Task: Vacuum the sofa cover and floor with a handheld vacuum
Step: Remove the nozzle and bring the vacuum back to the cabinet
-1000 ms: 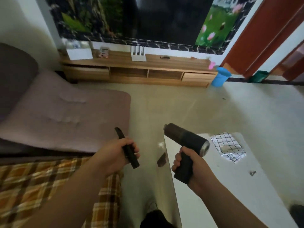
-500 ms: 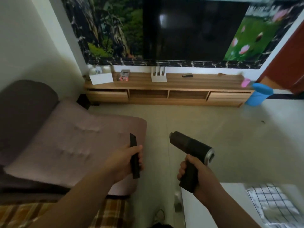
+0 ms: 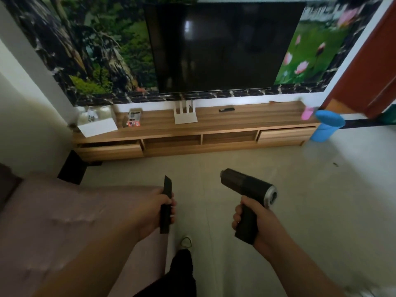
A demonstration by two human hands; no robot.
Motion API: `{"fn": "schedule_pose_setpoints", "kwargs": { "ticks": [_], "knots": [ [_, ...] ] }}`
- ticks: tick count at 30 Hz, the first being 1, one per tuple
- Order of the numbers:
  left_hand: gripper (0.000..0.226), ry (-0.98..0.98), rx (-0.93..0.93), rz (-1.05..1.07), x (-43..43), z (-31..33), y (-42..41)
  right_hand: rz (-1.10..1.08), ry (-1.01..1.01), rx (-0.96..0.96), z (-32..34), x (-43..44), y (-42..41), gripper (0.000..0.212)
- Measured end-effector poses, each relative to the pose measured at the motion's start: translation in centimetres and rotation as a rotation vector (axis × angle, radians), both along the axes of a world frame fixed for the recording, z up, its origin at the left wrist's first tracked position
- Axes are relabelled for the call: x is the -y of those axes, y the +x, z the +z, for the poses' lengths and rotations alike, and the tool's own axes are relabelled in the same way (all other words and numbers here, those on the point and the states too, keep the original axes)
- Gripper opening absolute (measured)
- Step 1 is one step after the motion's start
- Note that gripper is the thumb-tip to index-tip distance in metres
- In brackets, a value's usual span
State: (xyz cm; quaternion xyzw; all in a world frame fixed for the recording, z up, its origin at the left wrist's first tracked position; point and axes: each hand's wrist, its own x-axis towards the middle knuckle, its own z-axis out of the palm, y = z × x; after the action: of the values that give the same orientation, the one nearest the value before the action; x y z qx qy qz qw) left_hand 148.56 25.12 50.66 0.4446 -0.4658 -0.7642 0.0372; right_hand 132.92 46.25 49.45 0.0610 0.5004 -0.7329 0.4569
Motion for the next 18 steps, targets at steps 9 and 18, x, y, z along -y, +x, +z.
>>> {"fn": "schedule_pose_setpoints", "kwargs": {
  "ticks": [9, 18],
  "knots": [
    [0.026, -0.070, -0.034, -0.298, 14.0, -1.0, -23.2, -0.136, 0.012, 0.081, -1.4, 12.9, -17.5, 0.024],
    [0.025, -0.026, -0.083, -0.572, 16.0, -0.7, -45.7, -0.329, 0.049, 0.121, 0.1, 13.4, -31.6, 0.025]
  ]
}}
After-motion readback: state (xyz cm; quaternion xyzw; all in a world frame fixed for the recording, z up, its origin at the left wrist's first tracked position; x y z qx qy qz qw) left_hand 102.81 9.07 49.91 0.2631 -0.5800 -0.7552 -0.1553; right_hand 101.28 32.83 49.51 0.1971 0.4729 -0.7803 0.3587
